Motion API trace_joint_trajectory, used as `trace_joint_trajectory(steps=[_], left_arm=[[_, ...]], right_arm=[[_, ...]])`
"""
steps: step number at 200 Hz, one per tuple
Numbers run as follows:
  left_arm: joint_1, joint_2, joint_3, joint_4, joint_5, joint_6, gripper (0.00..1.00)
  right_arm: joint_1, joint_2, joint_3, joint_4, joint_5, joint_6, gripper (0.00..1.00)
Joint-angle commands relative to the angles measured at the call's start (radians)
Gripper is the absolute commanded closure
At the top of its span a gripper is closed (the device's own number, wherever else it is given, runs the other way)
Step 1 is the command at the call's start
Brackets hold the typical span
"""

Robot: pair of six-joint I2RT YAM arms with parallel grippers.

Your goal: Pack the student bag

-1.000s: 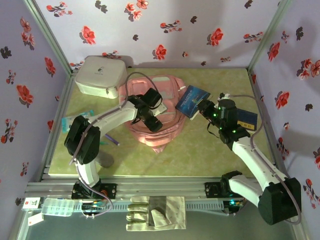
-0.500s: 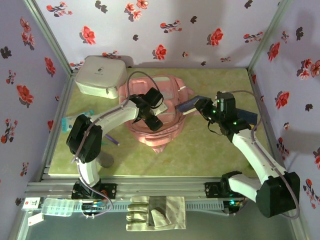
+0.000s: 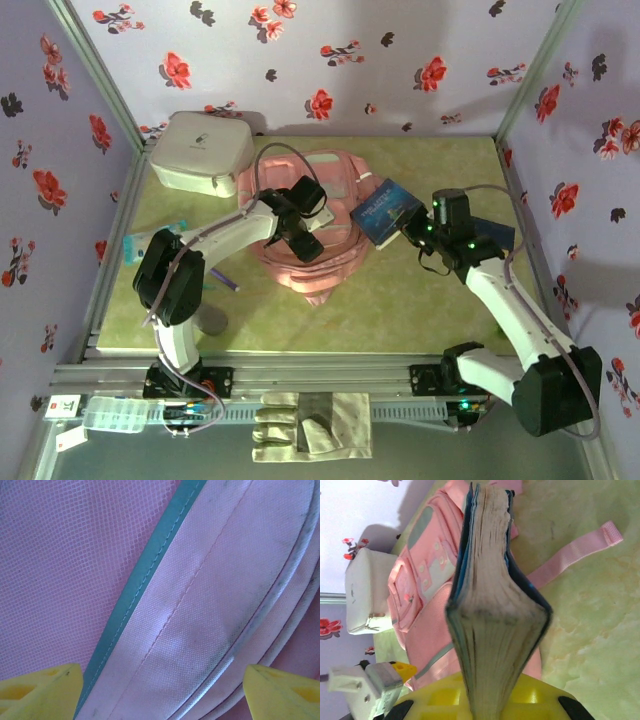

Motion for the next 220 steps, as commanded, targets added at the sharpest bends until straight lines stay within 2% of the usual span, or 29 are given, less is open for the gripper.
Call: trace_joint_trajectory(steps=[1,68,86,134,175,196,220], left_arm=[[-0.01,0.021,0.03,-0.039,-0.014,0.054,0.19],[-0.036,0.073,0.085,-0.105,0.02,0.163,0.24],[-0.04,0.101,0.106,-0.109,0.014,0.178,0.3],[-0.04,0.139,0.135,-0.036,-0.078,0.189,0.56],[-0.04,0.064,0.127,0.065,-0.091,0.204,0.81],[-0.039,0.018,0.126,0.137,-0.117,0.184,1.0],[-0.038,-0.019,0.143,0.219,-0.168,0.137,1.0]], right_arm=[[-0.006,-0.071,0.006,0.121,0.046,-0.044,0.98],[-0.009,-0.127,0.021,0.145,0.068,-0.069,1.0],[-0.009,-0.13,0.02,0.146,0.07,-0.065,1.0],[-0.011,-0.164,0.017,0.121,0.102,-0.076,1.0],[-0.017,-0.217,0.027,0.057,0.17,-0.112,1.0],[-0.019,-0.251,0.032,0.016,0.222,-0.133,1.0],[-0.02,-0.292,0.034,-0.04,0.288,-0.156,1.0]])
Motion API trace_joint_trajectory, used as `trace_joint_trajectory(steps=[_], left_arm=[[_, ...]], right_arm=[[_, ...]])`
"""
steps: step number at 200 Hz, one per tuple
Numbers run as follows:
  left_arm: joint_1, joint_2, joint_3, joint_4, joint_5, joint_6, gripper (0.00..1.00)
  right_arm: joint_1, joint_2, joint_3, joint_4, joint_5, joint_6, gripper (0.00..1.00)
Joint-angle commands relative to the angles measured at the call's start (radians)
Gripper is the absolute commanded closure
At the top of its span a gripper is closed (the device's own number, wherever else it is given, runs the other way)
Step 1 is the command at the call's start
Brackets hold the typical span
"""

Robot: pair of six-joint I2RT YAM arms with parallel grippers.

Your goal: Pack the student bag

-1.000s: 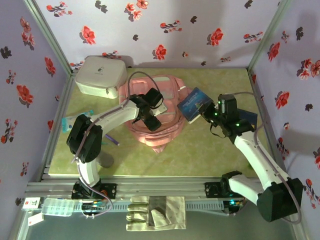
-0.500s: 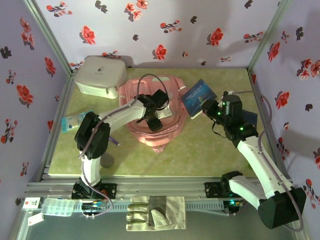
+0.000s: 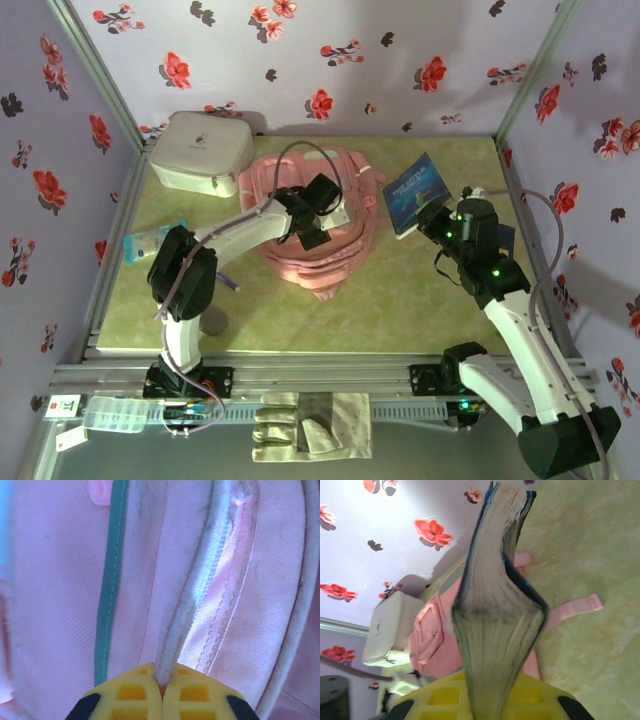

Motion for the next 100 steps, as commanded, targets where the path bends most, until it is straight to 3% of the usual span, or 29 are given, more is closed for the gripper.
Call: trace_joint_trajectory(steps=[1,55,100], left_arm=[[0.007,-0.086,0.043,0.17,-0.094,-0.049,1.0],[0.011,-0.131,0.098,0.354,-0.212,-0.208,1.0],[0.013,-0.148,0.137,0.442,-0.216,-0.286,1.0]], right_arm=[[-0.007,-0.054,0.036,-0.016,0.108,-0.051,1.0],[-0.009,-0.119,0.029,-0.074,0.111,-0.069,1.0],[-0.01,-0.127,-0.012,0.013,-0.052,-0.022,1.0]])
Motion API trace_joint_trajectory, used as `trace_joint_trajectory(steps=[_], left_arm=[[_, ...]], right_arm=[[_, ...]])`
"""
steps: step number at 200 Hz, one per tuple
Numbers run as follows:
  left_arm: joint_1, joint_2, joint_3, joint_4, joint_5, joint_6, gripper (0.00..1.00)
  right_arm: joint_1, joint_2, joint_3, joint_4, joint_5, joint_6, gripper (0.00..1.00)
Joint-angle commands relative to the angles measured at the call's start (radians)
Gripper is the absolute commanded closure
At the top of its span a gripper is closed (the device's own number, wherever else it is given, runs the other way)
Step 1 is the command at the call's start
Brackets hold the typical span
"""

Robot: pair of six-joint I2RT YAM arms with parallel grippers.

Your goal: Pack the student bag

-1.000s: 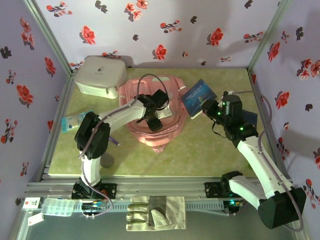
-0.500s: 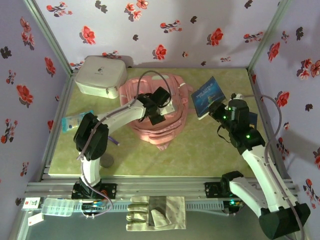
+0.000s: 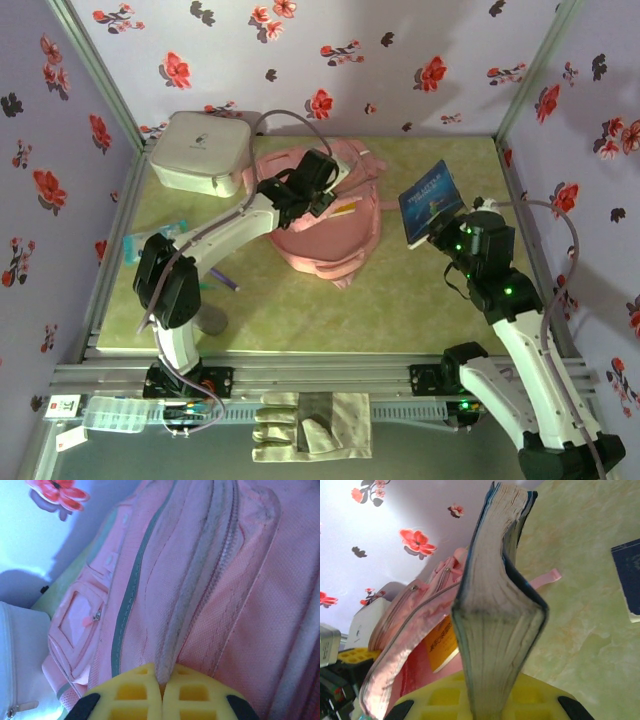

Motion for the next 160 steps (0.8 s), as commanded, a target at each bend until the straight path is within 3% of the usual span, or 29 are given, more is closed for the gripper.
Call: trace_joint_trajectory(steps=[1,89,129,160], left_arm=[[0.005,-0.069,0.075,0.197,-0.035,-0.082,1.0],[0.001,-0.074,0.139,0.257,-0.022,-0.17,1.0],[0.005,-0.052,0.165,0.227,-0.027,-0.195,1.0],[0.005,-0.033,0.187,0.198,-0.023,-0.217,1.0]], right_arm=[[-0.006,-0.016,-0.012,0.128,-0.102,0.024,1.0],[0.006,0.087,-0.182,0.51,-0.368,0.304,1.0],[0.082,0.178,-0.2,0.602,-0.312,0.321,1.0],[0.178,0.337,-0.166,0.737,-0.248,0.337,1.0]])
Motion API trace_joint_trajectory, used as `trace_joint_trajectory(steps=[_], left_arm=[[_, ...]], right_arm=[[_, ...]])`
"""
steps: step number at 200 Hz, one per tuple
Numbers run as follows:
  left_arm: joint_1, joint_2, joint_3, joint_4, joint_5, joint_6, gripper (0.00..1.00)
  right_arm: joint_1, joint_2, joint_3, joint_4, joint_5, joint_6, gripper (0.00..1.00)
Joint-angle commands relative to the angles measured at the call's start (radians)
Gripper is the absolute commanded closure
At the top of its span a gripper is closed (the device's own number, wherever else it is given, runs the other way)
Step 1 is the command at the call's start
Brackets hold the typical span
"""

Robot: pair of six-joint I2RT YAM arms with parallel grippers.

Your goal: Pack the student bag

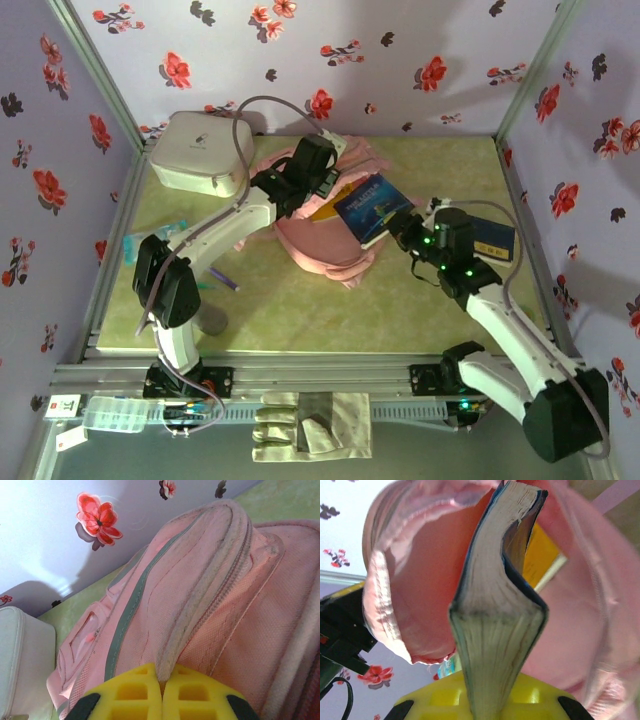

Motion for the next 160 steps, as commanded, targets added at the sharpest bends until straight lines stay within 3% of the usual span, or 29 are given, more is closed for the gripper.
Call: trace_joint_trajectory(steps=[1,51,79,122,160], left_arm=[[0.0,-0.032,0.095,0.14,-0.008,-0.055,1.0],[0.001,-0.046,0.089,0.108,-0.006,-0.071,1.0],[0.001,-0.064,0.075,0.101,0.007,-0.098,1.0],[0.008,-0.08,0.06,0.091,0.009,-0.118,1.0],[0.019,-0.096,0.049,0.085,0.012,-0.148,1.0]], right_arm=[[0.061,0.09,0.038,0.219,0.057,0.03,1.0],[0.125,0.355,0.065,0.352,0.24,0.069,1.0],[0.141,0.455,0.08,0.254,0.372,0.158,0.98],[0.166,0.61,0.185,0.286,0.377,0.246,0.97],[0.173,0.741,0.27,0.441,0.346,0.33,0.96]])
